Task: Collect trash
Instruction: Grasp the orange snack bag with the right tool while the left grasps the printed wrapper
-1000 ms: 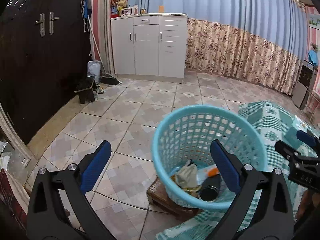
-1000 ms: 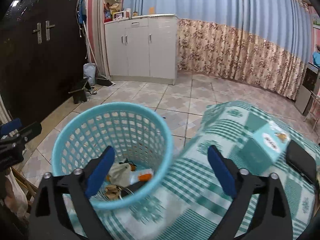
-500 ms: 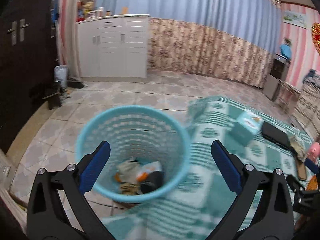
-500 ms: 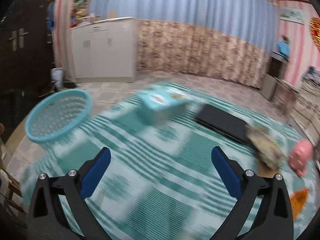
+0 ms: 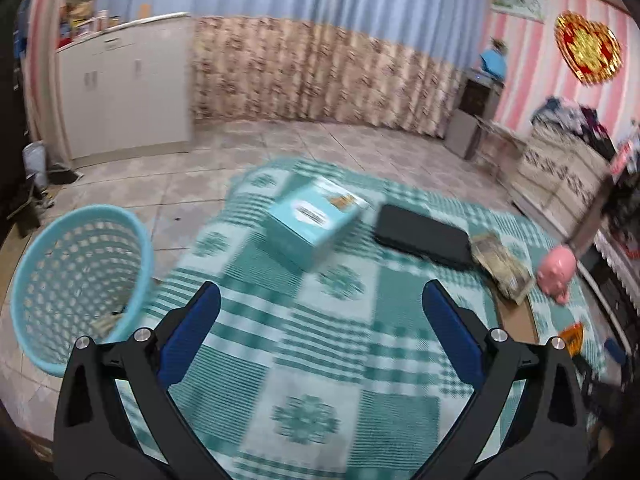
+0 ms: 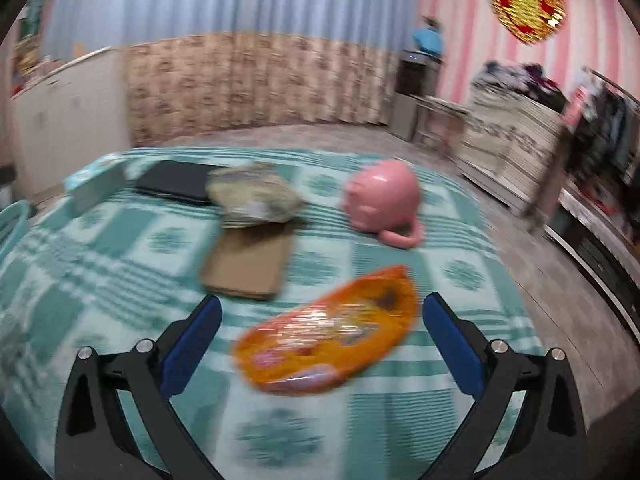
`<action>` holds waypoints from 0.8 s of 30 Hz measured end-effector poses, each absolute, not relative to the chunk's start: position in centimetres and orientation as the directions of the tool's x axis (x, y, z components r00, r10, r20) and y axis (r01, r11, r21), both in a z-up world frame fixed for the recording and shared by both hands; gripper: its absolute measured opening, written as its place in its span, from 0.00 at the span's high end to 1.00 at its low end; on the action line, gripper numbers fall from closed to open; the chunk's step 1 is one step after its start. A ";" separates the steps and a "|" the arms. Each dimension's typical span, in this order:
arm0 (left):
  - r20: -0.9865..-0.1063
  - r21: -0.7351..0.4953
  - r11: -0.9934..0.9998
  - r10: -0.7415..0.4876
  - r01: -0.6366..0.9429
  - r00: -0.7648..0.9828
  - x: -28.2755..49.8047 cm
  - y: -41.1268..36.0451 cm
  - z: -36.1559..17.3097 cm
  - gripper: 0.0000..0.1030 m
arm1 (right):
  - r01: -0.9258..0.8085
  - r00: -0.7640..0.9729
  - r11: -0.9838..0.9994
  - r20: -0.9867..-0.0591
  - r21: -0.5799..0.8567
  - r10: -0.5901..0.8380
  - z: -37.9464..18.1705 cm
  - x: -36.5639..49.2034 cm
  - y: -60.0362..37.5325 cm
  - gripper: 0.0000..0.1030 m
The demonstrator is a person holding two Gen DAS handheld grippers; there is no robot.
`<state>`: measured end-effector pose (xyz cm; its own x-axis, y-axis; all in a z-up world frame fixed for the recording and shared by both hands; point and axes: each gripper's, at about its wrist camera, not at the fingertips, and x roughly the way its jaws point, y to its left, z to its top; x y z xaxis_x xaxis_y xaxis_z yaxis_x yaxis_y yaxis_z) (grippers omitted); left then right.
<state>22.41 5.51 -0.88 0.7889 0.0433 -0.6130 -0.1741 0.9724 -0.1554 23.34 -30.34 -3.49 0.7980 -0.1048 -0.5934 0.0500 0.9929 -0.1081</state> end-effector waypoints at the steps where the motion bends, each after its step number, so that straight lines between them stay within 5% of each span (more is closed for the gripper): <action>1: -0.624 -0.145 0.977 0.034 -0.159 0.781 22.6 4.7 -1.4 0.05 | 0.068 0.790 0.991 -0.601 -0.112 -0.122 -4.0 23.7 -30.9 0.05; 9: -0.683 -0.075 0.991 0.028 -0.109 0.729 23.3 2.1 -4.5 0.05 | 0.105 0.688 0.994 -0.718 -0.042 -0.103 -7.7 27.4 -34.8 0.07; 18: -0.714 -0.010 0.999 0.023 -0.044 0.700 25.3 -1.3 -5.8 0.05 | 0.011 0.712 1.000 -0.702 0.004 -0.005 -7.3 27.1 -34.0 0.82; 24: -0.708 -0.008 0.997 -0.058 0.073 0.704 28.4 -6.7 -5.5 0.05 | 0.040 0.756 0.998 -0.655 0.043 -0.002 -6.1 25.5 -35.5 0.89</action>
<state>28.41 -6.67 -5.49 0.7042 -0.0577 -0.7076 0.0731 0.9973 -0.0085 25.53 -35.50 -6.10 0.7558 -0.0021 -0.6548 0.0402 0.9983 0.0433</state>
